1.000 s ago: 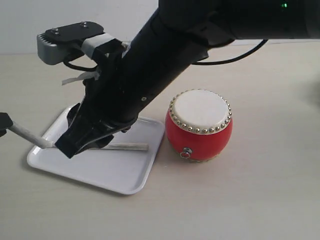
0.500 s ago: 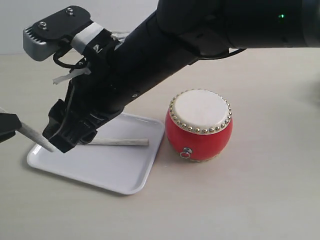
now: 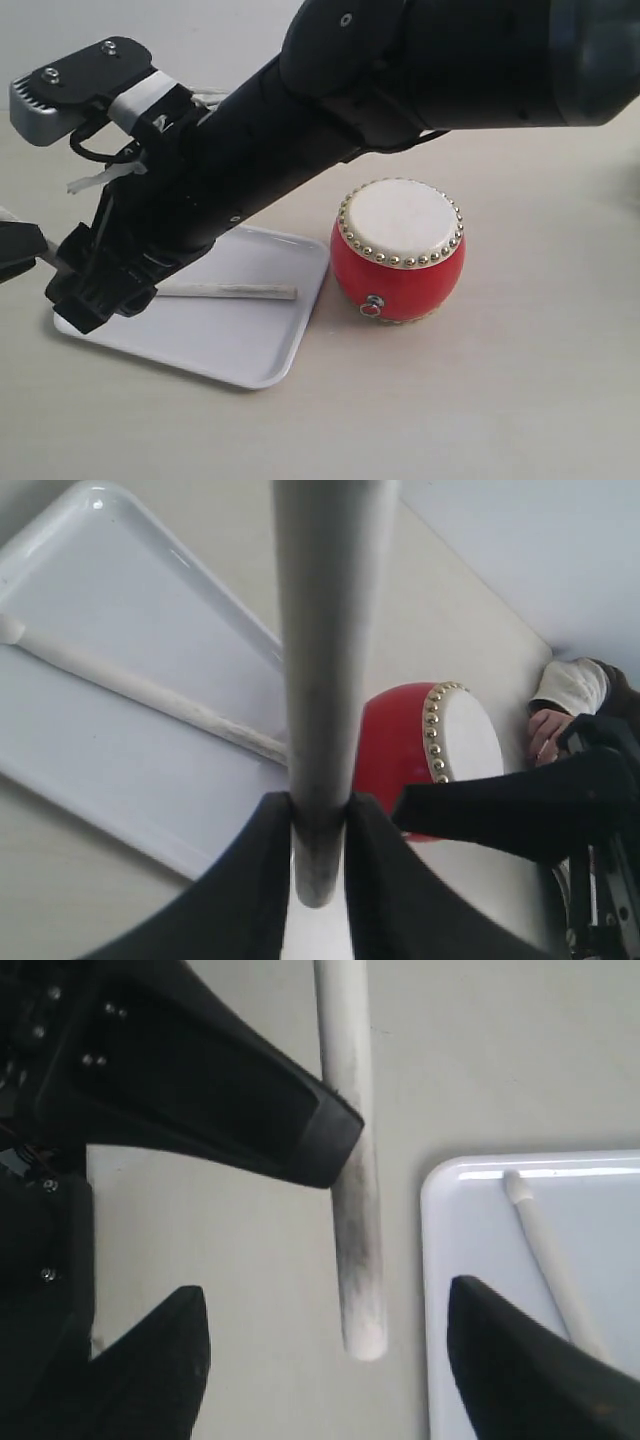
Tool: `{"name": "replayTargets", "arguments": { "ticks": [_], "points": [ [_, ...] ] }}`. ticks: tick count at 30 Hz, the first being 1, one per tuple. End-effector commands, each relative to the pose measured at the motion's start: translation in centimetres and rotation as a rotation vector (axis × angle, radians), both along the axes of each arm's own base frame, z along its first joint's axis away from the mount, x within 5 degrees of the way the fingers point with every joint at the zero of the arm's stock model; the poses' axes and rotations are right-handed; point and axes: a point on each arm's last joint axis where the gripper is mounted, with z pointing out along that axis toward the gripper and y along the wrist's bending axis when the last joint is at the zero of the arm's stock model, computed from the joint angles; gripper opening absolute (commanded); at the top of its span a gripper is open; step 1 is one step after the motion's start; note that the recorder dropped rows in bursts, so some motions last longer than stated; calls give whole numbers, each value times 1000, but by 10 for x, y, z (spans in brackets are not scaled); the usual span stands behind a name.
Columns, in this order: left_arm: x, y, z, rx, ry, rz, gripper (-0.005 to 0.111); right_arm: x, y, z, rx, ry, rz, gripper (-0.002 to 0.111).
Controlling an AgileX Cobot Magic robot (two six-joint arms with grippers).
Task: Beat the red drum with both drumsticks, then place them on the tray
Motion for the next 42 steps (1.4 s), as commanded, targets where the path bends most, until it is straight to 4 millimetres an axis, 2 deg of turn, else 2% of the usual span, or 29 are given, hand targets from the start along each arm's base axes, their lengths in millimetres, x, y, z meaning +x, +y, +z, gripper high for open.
{"name": "replayTargets", "arguments": {
  "ticks": [1, 6, 11, 20, 26, 30, 35, 39, 42],
  "points": [
    [-1, -2, 0, 0, -9, -28, 0, 4, 5, -11, -3, -2, -30, 65],
    [-1, -3, 0, 9, -14, -41, 0, 6, 8, -22, -16, 27, -42, 65],
    [-1, -3, 0, 13, -17, -44, 0, 7, 11, -25, -2, 60, -62, 63],
    [-1, -3, 0, 11, -17, -43, 0, 12, 19, -7, 57, 75, -86, 62],
    [-2, -3, 0, 4, -14, -47, 0, 10, 22, -25, 5, 160, -68, 62],
    [-2, -3, 0, 3, -12, -52, 0, 12, 23, -27, 10, 162, -85, 61],
    [-3, -5, 0, -2, -5, -66, 0, 9, 23, -27, 4, 213, -96, 41],
    [-3, -5, 0, 12, -16, -76, 0, 5, 22, -28, -13, 246, -56, 0],
    [-4, -7, 3, 28, -36, -124, 0, 6, 22, -26, -7, 231, -71, 0]
  ]
}}
